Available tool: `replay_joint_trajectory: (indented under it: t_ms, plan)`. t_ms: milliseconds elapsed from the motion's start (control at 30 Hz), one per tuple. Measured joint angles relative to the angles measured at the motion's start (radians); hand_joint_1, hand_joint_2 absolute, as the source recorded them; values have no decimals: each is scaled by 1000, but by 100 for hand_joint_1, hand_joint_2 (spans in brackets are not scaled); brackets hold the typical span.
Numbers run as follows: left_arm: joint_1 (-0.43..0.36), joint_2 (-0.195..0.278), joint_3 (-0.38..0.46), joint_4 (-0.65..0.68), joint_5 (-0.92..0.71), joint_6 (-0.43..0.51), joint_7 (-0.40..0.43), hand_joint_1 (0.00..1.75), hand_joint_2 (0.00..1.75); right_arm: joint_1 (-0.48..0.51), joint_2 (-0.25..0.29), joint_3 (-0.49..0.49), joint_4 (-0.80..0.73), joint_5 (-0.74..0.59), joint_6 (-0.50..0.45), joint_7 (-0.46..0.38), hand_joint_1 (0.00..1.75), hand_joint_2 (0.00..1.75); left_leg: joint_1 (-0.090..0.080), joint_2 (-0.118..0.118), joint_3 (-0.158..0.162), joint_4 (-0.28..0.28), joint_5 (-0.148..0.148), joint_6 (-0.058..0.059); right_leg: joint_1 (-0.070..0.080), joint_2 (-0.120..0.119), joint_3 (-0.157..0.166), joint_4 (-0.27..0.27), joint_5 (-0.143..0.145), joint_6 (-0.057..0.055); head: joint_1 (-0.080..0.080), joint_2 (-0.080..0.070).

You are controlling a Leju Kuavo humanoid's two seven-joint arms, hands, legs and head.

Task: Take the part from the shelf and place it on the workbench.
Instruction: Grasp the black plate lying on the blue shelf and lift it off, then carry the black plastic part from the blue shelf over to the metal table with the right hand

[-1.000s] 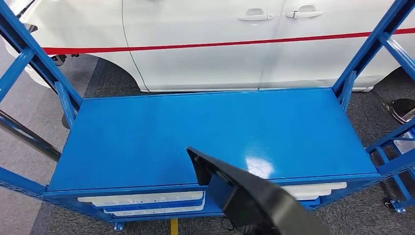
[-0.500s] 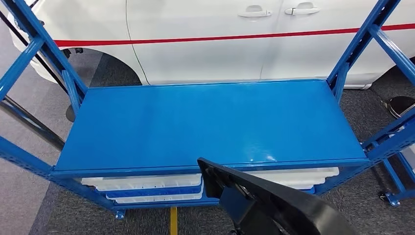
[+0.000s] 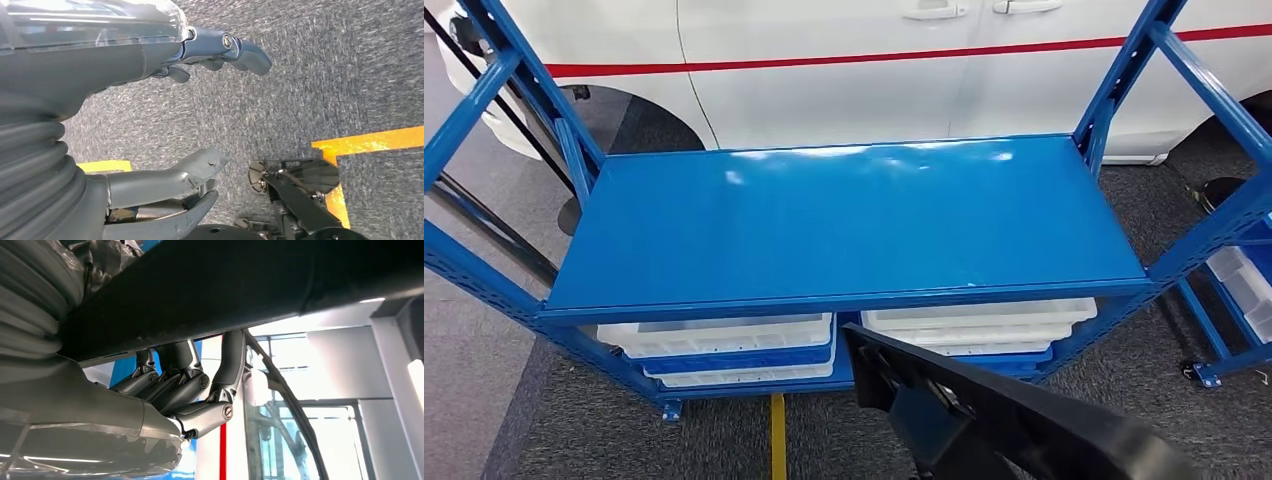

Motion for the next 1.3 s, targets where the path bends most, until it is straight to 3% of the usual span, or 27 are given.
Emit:
replay_joint_trajectory:
  t_ms: [67,133,200,233,267,300,367,400,433,500,567,600,633,700,733,767,800,867,900,967,1000,1067,1100,1167,1233,1267,1300]
  plan:
    - [3,1,1,0,-2,-2,3,0,175,1,-1,0,-1,-11,14,1,175,175,4,-1,-7,10,-10,-14,-1,-4,-15,1,14,-21,0,0]
    - [5,3,2,0,-5,-6,6,0,175,0,-1,0,-1,-27,30,2,175,175,8,-2,-29,71,-86,-23,-2,-6,-36,-2,35,-39,0,0]
    - [5,3,4,0,-6,-9,9,0,175,-1,-2,-1,0,-41,43,2,175,175,9,-2,-61,191,-182,-28,2,-3,-65,0,58,-46,0,0]
    - [5,3,5,0,-5,-11,9,0,175,-2,-2,-1,0,-47,48,2,175,175,8,-3,-69,247,-204,-28,4,1,-82,2,69,-47,0,0]
    - [5,3,7,0,-5,-12,10,0,175,-4,-2,-1,2,-51,52,2,175,175,8,-3,-65,278,-200,-26,7,6,-99,5,81,-46,0,0]
    - [5,4,10,0,-4,-12,10,0,175,-7,-2,-1,4,-54,55,2,175,175,6,-4,-44,275,-175,-21,10,12,-117,9,92,-46,0,0]
    - [5,8,15,0,-3,-13,9,0,175,-16,-1,-1,11,-57,58,2,175,175,0,-29,47,169,-119,-1,14,29,-146,17,113,-44,0,0]
    - [5,10,17,-1,-2,-13,8,0,175,-23,-1,-1,15,-58,58,3,175,175,-3,-50,103,88,-111,10,16,39,-158,19,123,-42,0,0]
    - [6,12,19,-1,-2,-14,7,0,175,-30,0,0,20,-58,58,3,175,175,-6,-69,148,17,-117,17,16,48,-166,21,134,-38,0,0]
    - [5,13,22,-2,-2,-15,5,0,175,-45,1,1,30,-58,58,4,175,175,-12,-77,187,-57,-131,20,14,66,-176,17,157,-27,0,0]
    - [2,13,24,-1,-2,-15,5,0,175,-52,2,2,40,-58,58,4,175,175,-10,-55,179,-73,-114,23,14,72,-185,14,165,-13,0,0]
    - [0,12,24,-1,-3,-15,5,0,175,-54,2,2,45,-58,58,4,175,175,-8,-43,172,-78,-101,29,14,62,-191,26,146,-8,1,0]
    - [1,12,25,-1,-4,-15,5,0,175,-57,2,2,49,-58,57,5,175,175,-5,-28,161,-82,-87,34,14,45,-202,57,106,-3,1,0]
    - [4,12,25,-1,-6,-15,5,0,175,-62,2,2,57,-58,54,5,175,175,-6,0,132,-78,-68,40,8,14,-232,170,3,5,1,0]
    - [6,12,25,-1,-7,-15,5,0,175,-62,2,2,60,-58,51,5,175,175,-6,15,116,-73,-58,39,4,8,-244,234,-28,12,1,0]
    - [6,12,25,-1,-8,-15,4,0,175,-62,1,2,62,-59,48,5,175,175,-5,29,99,-66,-50,38,-1,5,-246,282,-32,18,1,0]
    - [6,11,25,-1,-10,-15,3,0,175,-61,1,2,64,-60,45,5,175,175,-4,43,82,-58,-43,35,-5,2,-236,301,-12,24,1,0]
    - [5,10,25,-1,-16,-15,-5,0,175,-54,-1,1,61,-63,42,5,175,175,-1,67,49,-36,-35,27,-14,-18,-162,234,44,34,1,0]
    - [5,9,25,-1,-21,-14,-8,0,175,-47,-2,0,54,-66,41,5,175,175,-1,76,35,-23,-33,22,-14,-41,-109,164,48,38,1,0]
    - [4,8,25,-1,-28,-12,-14,0,175,-32,-3,-5,35,-73,43,4,175,175,-3,92,20,-2,-29,11,-8,-77,-33,47,20,25,0,0]
    - [3,8,25,-2,-30,-10,-15,0,175,-24,-4,-8,24,-76,44,4,175,175,-4,100,17,2,-26,4,-3,-82,-22,20,6,13,0,0]
    - [0,8,25,-2,-32,-10,-18,0,175,-10,-7,-12,8,-77,46,3,175,175,0,114,16,3,-18,-13,1,-66,-35,12,15,-15,0,0]
    - [0,8,25,-2,-33,-10,-19,0,175,-4,-8,-14,3,-77,46,3,175,175,4,101,10,11,-31,-21,1,-56,-46,10,26,-27,0,0]
    - [4,7,25,-2,-36,-10,-20,0,175,2,-9,-15,-7,-77,51,4,175,175,8,47,-12,78,-114,-32,1,-34,-75,7,52,-46,-1,0]
    - [7,7,25,-2,-38,-9,-20,0,175,7,-10,-18,-14,-76,64,4,175,175,7,6,-38,198,-209,-32,7,-8,-105,9,76,-54,-1,0]
    - [8,8,25,-2,-38,-8,-20,0,175,12,-10,-20,-16,-75,72,4,175,175,5,0,-43,245,-227,-28,11,5,-118,10,86,-56,-1,0]
    - [8,8,26,-2,-38,-7,-19,0,175,18,-10,-24,-19,-75,77,4,175,175,3,-2,-34,265,-223,-23,15,18,-131,12,96,-57,-1,0]
